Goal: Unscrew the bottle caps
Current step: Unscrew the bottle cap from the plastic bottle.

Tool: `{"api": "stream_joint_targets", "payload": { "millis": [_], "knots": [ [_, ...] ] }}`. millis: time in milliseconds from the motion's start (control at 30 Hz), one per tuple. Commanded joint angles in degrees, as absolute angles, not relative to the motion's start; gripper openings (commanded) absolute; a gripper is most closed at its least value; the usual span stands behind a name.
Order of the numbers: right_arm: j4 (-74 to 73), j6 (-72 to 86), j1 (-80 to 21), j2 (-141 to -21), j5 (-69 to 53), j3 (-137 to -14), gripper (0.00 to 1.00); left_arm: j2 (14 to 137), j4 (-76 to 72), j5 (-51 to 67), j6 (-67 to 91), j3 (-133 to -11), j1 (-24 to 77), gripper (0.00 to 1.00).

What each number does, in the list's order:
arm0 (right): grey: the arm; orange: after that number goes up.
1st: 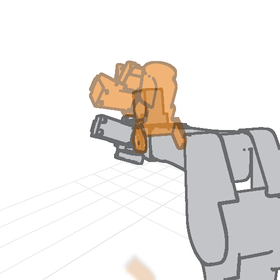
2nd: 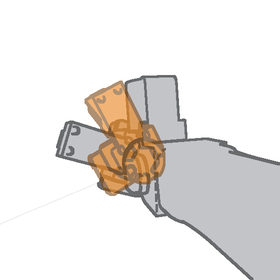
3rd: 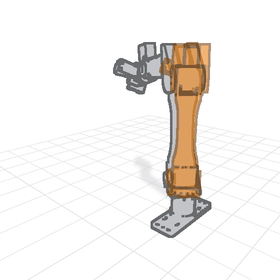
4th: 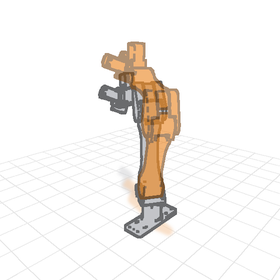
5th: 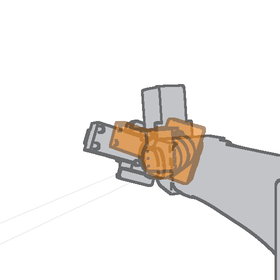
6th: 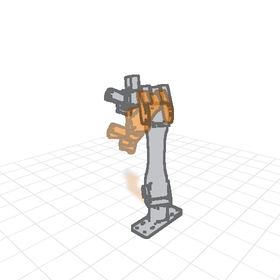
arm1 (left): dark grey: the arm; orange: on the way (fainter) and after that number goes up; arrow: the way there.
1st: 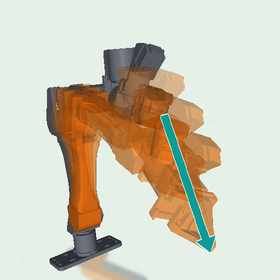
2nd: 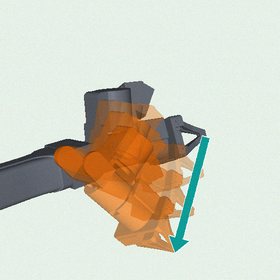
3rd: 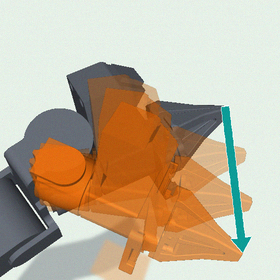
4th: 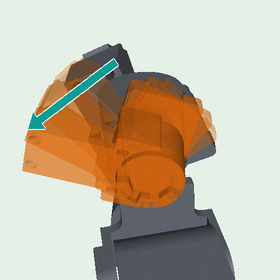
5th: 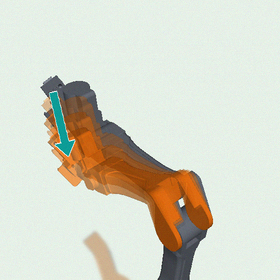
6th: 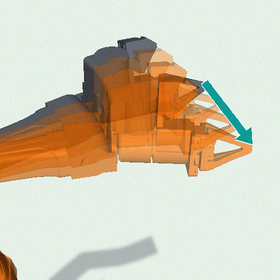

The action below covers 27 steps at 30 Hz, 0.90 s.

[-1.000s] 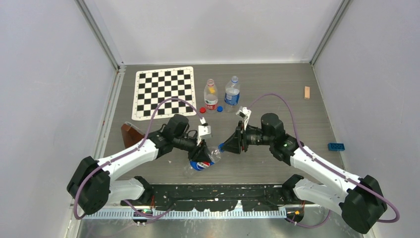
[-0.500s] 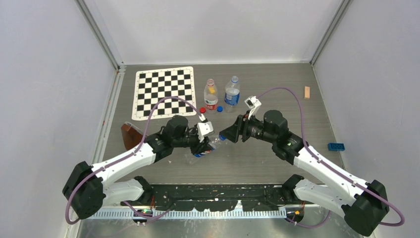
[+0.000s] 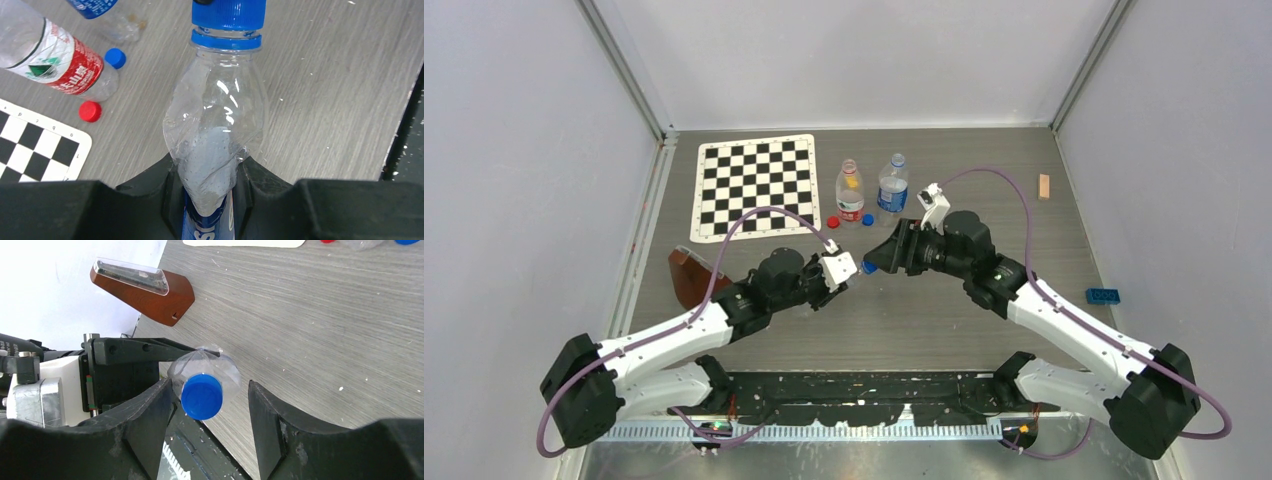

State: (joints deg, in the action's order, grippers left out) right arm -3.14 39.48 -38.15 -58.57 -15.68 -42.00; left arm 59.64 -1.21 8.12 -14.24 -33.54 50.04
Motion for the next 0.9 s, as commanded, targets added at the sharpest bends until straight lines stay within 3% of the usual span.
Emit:
{"api": "stream_joint_targets", "payload": {
  "millis": [0,333,500,600,867],
  "knots": [
    [-1.1,41.8,-38.2,-59.5,-17.6,-45.2,0.63,59.0,-5.9,2.4,-16.1,-33.3,50.8,0.0],
    [-0.8,42.2,-38.2,-61.2,-17.6,-45.5,0.62,59.6,-5.2,2.6,-16.9,-33.9,51.1,0.0],
    [0.6,42.8,-38.2,-63.2,-18.5,-45.7,0.56,59.5,-5.4,2.6,-17.1,-33.8,51.1,0.0],
    [1.6,42.7,-38.2,-63.7,-18.6,-45.7,0.42,59.6,-5.5,2.6,-17.2,-33.7,51.1,0.0],
    [1.7,39.7,-38.2,-63.8,-21.5,-45.1,0.17,58.3,-4.9,4.0,-17.1,-33.1,51.1,0.0]
  ]
}}
